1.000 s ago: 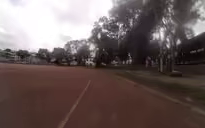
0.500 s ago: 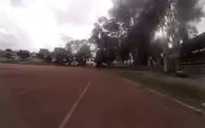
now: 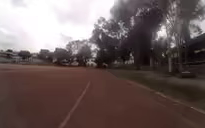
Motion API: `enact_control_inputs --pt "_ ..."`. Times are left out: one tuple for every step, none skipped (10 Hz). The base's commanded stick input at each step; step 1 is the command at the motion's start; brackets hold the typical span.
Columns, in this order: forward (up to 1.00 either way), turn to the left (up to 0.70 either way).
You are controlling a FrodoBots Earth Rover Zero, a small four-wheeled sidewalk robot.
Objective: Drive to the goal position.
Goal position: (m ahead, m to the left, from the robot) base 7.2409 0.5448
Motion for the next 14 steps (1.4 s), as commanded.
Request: enact_control_inputs --pt "0.85 0.0" --pt "0.85 0.0" --pt "0.85 0.0" --pt "0.85 0.0" --pt "0.85 0.0" --pt "0.85 0.0" --pt "0.85 0.0" --pt "0.85 0.0" --pt "0.85 0.0" --pt "0.85 0.0" --pt "0.85 -0.06" --pt "0.85 -0.15" --pt "0.85 0.0" --pt "0.85 0.0"
